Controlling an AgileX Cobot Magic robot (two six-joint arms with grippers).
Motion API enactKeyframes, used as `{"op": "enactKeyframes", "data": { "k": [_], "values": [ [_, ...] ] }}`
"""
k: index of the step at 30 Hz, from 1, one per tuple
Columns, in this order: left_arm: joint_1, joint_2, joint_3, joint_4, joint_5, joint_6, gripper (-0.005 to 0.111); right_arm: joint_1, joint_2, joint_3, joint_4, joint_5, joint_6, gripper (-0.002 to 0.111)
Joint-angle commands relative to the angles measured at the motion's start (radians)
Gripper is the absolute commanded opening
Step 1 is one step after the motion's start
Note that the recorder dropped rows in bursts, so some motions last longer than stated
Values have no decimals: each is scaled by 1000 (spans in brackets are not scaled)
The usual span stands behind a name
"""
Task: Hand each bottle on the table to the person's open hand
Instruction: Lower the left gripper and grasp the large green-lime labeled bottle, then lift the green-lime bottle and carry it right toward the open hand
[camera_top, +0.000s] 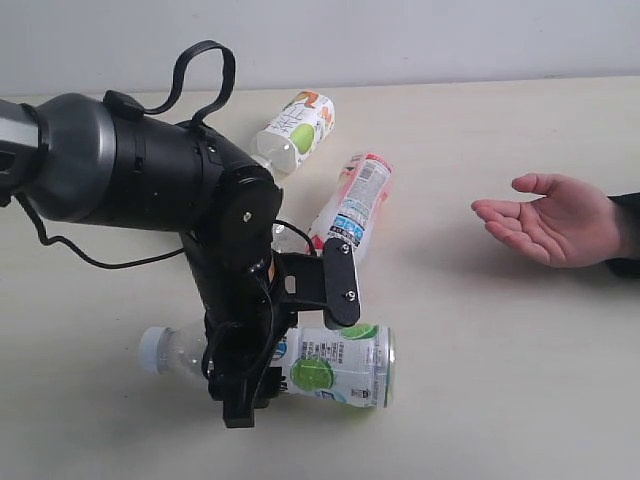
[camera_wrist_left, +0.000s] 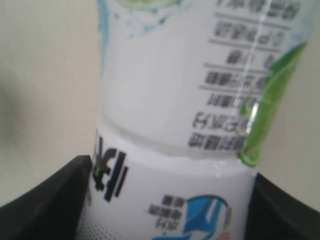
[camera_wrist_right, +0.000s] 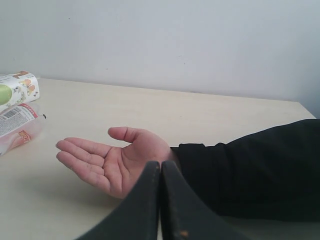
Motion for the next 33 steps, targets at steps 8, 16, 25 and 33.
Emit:
{"op": "enactKeyframes", "data": {
  "k": [8,16,25,33],
  "values": [
    [-6,-7,-5,-10,11,-41,0,-2,-7,5,1,-4,1,1],
    [-68,-163,-5,-10,142,-122,0,-2,-7,5,1,-4,1,1],
    [-178,-203,-165,23,260,-659,0,-2,-7,5,1,-4,1,1],
    [-190,-203,-385,26,244,-938,0,-2,-7,5,1,-4,1,1]
  ]
}}
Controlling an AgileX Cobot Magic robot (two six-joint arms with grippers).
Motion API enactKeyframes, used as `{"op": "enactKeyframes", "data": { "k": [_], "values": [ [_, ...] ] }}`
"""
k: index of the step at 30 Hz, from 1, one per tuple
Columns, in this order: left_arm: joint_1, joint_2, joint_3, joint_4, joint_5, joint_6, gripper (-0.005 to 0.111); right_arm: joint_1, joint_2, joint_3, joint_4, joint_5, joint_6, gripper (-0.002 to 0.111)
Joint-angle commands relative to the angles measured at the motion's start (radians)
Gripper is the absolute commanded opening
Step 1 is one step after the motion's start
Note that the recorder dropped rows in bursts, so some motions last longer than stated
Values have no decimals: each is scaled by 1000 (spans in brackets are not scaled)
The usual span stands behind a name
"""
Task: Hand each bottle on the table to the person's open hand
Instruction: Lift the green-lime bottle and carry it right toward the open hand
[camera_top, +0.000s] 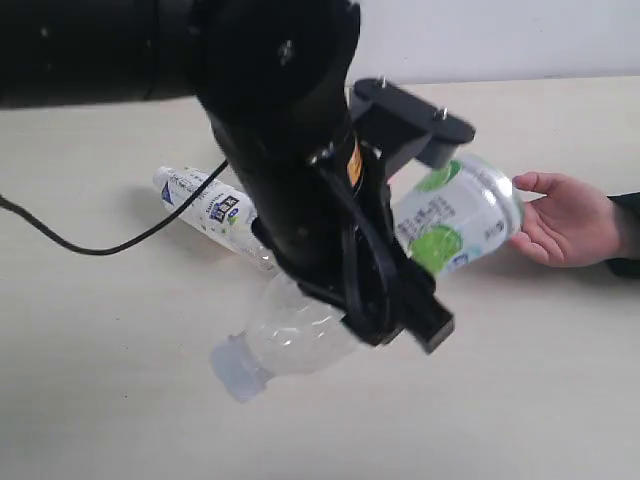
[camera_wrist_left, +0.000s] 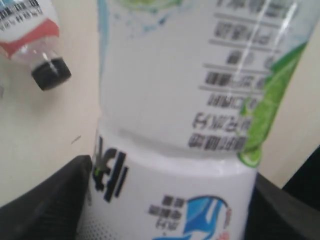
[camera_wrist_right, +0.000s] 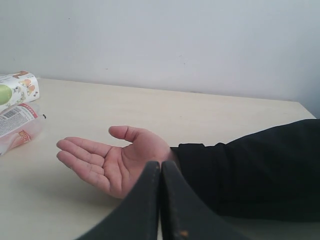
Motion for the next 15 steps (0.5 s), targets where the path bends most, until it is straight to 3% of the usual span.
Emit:
{"op": "enactKeyframes", "data": {
  "k": [1,15],
  "values": [
    [-4,-13,-121,8,-9,-122,0,-2,-7,5,1,-4,1,1],
    [-4,180,-542,0,0,-253,0,-2,-7,5,1,-4,1,1]
  ]
}}
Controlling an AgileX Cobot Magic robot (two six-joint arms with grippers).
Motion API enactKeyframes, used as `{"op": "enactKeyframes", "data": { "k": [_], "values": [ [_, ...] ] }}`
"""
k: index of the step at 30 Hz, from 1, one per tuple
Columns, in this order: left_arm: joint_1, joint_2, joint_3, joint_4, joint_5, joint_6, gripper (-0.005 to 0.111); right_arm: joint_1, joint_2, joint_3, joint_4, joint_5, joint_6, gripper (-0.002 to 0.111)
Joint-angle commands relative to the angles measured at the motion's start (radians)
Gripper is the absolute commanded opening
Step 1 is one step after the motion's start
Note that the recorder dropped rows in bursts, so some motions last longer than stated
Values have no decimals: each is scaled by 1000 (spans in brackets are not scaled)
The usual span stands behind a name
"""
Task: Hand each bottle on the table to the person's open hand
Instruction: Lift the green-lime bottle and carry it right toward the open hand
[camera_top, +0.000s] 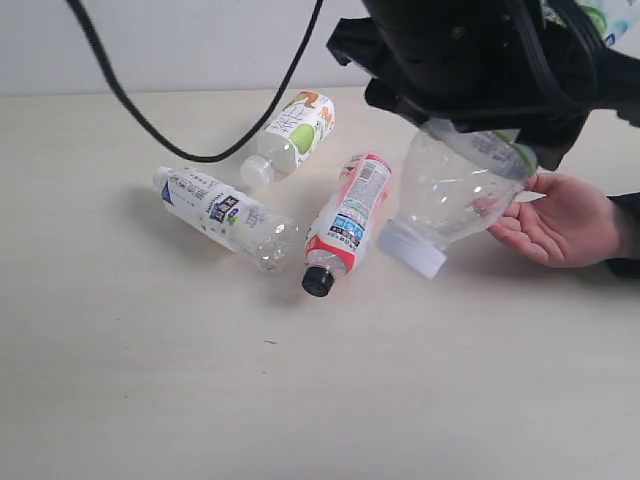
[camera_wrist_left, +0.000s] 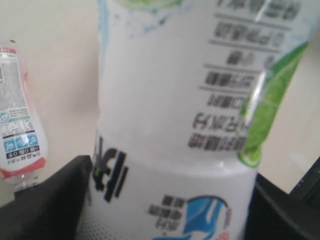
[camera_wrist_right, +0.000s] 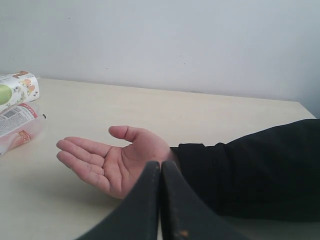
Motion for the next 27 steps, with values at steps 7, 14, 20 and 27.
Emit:
{"op": "enactKeyframes", "data": {
  "k": [7,14,20,27],
  "values": [
    [-4,162,-203,-17,15,-71,0,-2,-7,5,1,-4,1,1],
    [-3,222,-241,-19,-11,-101,0,-2,-7,5,1,-4,1,1],
    [-3,252,-241,-36,-101,-152,0,-2,-7,5,1,-4,1,1],
    [10,283,-241,-95,-197,-201,0,-2,-7,5,1,-4,1,1]
  ]
}}
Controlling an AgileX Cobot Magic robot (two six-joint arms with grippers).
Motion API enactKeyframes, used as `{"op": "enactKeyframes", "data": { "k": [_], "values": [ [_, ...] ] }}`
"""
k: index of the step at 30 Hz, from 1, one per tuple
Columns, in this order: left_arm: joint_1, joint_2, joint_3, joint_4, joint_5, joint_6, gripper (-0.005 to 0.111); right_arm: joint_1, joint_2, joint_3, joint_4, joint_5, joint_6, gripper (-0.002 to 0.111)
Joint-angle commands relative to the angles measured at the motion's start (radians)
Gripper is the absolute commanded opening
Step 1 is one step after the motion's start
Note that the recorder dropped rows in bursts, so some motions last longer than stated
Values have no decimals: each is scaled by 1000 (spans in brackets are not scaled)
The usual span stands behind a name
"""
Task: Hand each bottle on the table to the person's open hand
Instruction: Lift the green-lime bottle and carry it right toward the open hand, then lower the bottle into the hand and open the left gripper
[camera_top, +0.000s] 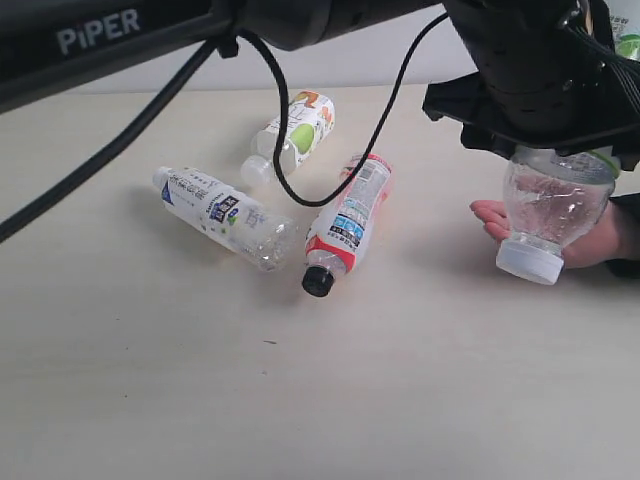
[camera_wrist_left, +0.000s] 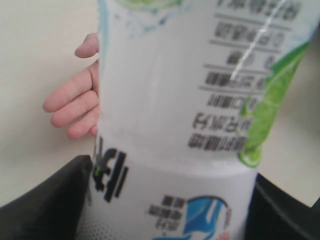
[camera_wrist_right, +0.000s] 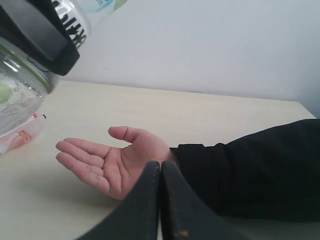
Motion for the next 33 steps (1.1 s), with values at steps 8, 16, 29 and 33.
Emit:
{"op": "enactKeyframes", "data": {
  "k": [8,16,29,33],
  "values": [
    [60,41,-9,-227,-188,-54,0,-2,-7,5,1,-4,1,1],
    [102,190,-9,-360,-231,-122,0,-2,-7,5,1,-4,1,1],
    [102,277,-9,-505,-366,-90,26,-2,-7,5,1,-4,1,1],
    [102,297,-9,-529,-394,-90,26,-2,-7,5,1,-4,1,1]
  ]
}}
